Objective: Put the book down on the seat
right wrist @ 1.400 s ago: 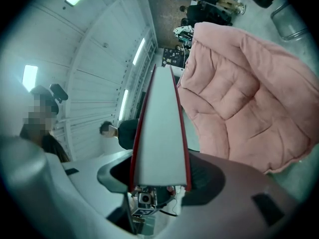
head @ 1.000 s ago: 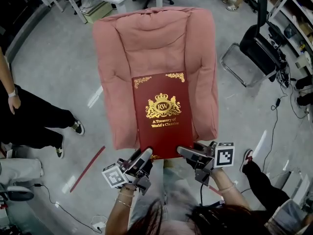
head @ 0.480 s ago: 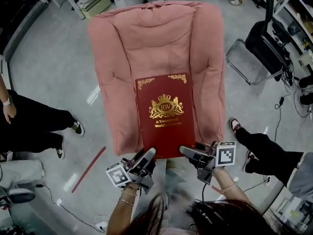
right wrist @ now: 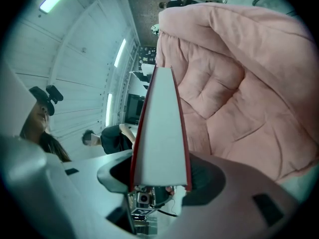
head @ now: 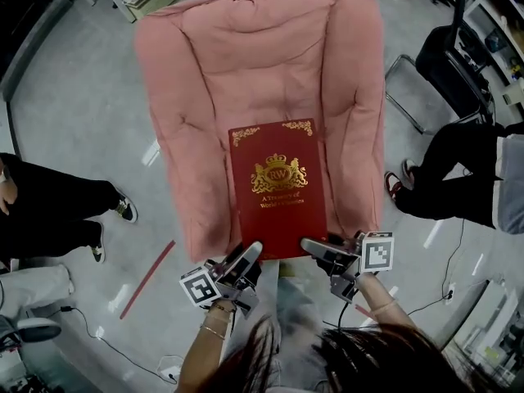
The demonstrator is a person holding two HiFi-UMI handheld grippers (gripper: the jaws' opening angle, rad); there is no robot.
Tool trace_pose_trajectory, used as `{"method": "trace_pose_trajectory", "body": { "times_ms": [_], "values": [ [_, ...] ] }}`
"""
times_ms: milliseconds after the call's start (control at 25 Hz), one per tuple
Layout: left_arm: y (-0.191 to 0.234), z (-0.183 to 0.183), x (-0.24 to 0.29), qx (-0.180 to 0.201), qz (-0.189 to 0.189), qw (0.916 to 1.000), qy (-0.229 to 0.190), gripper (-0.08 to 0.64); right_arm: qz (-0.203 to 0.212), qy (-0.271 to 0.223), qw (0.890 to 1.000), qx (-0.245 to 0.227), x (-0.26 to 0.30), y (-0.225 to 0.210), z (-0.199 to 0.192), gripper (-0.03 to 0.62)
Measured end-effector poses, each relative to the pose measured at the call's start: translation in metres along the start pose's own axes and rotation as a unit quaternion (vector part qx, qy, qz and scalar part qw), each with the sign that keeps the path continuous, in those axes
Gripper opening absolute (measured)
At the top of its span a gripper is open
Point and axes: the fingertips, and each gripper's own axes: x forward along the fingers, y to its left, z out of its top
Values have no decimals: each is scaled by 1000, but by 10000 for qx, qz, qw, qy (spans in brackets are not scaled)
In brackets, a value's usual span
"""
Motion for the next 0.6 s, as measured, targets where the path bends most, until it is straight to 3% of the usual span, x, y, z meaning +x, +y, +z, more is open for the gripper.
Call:
{"method": "trace_pose_trajectory", "body": {
  "times_ms": [440, 600],
  "values": [
    [43, -4, 8, -264, 204, 9994, 76, 258, -88, 30, 9997, 237, 6, -42, 1, 258],
    [60, -5, 10, -518, 278, 9983, 48, 258, -125, -16, 9994, 327, 11, -58, 2, 259]
  ]
}}
